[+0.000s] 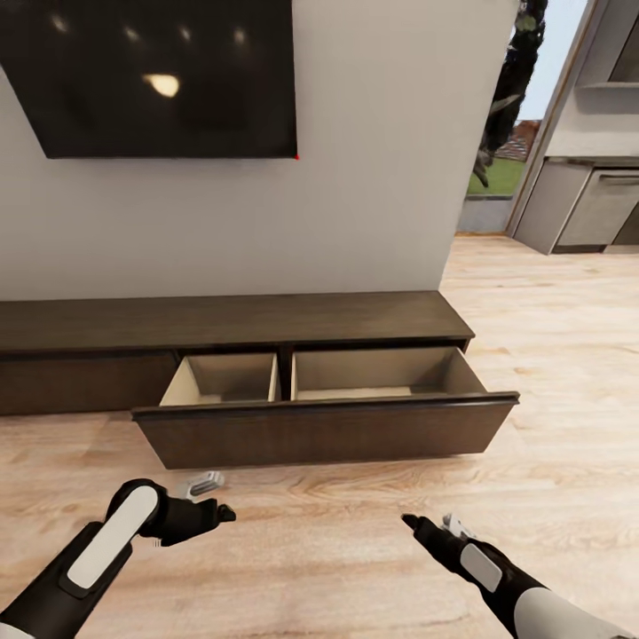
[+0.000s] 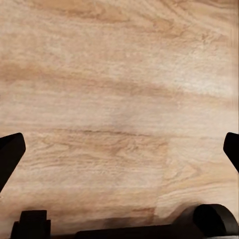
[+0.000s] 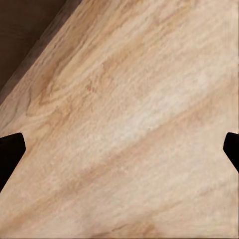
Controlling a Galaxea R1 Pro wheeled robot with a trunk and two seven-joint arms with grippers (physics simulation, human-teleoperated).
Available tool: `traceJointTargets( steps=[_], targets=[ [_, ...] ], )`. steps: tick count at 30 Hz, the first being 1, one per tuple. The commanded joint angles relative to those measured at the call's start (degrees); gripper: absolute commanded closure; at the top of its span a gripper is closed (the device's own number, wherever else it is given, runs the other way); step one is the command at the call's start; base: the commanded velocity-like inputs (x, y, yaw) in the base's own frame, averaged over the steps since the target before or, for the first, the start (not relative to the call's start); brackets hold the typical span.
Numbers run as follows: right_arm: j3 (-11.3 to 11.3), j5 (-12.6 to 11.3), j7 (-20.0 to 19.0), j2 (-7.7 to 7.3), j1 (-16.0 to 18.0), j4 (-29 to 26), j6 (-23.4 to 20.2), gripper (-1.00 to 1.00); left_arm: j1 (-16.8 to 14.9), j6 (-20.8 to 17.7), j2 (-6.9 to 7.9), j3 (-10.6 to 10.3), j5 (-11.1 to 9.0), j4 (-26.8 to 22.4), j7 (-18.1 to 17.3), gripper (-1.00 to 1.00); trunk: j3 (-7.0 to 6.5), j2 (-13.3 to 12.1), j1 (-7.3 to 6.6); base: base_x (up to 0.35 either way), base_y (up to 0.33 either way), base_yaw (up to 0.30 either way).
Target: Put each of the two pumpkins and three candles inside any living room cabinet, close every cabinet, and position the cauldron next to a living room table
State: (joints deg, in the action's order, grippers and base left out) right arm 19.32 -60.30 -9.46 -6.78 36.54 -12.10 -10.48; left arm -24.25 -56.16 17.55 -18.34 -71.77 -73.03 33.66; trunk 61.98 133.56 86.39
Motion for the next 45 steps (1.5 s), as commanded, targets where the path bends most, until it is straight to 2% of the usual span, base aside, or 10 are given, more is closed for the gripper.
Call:
traceJointTargets(
  steps=[1, 3, 4, 7, 9, 18, 30, 45],
  targets=[
    [0.2, 0.0, 1.5, -0.01, 0.0, -0.1, -0.2, -1.00, -0.1, 0.0, -1.11, 0.0, 1.0, 0.0, 2.1, -1.00, -0.14, -0.4, -0.24, 0.000, 0.000, 0.000],
    [0.2, 0.1, 2.9, 0.00, 0.0, -0.2, -0.3, -1.00, -0.1, 0.0, -2.07, 0.0, 2.3, 0.0, 3.4, -1.00, -0.50, -1.2, -0.67, 0.000, 0.000, 0.000],
    [0.3, 0.2, 9.3, 0.01, 0.0, -0.1, -2.3, -1.00, -0.1, 0.0, -3.60, -0.1, 3.6, 0.0, 4.7, -1.00, -0.68, -1.6, -0.89, 0.000, 0.000, 0.000],
    [0.3, 0.3, 14.2, 0.07, 0.0, -0.2, -3.9, -1.00, -0.1, 0.0, -3.93, -0.1, 3.8, 0.0, 4.9, -1.00, -1.21, -2.8, -1.55, 0.000, 0.000, 0.000],
    [0.3, 0.3, 15.0, 0.10, 0.0, -0.3, -4.1, -1.00, -0.1, 0.0, -3.98, -0.1, 3.8, 0.0, 4.9, -1.00, -1.57, -3.6, -1.99, 0.000, 0.000, 0.000],
    [0.2, 0.3, 15.2, 0.31, 0.0, -0.2, -3.0, -1.00, -0.1, 0.1, -4.02, -0.5, 4.0, 0.0, 4.9, -1.00, -3.19, -7.2, -3.97, 0.000, 0.000, 0.000],
    [0.2, 0.2, 15.2, 0.68, 0.0, 0.4, 0.1, -1.00, -0.1, 0.0, -3.94, -0.6, 3.9, 0.0, 4.8, -1.00, -3.19, -7.2, -3.97, 0.000, 0.000, 0.000],
    [0.2, 0.1, 15.1, 0.72, 0.0, 0.5, 0.4, -1.00, -0.1, 0.0, -3.93, -0.6, 3.8, 0.0, 4.6, -1.00, -3.19, -7.2, -3.97, -0.035, 0.000, 0.000]
  ],
)
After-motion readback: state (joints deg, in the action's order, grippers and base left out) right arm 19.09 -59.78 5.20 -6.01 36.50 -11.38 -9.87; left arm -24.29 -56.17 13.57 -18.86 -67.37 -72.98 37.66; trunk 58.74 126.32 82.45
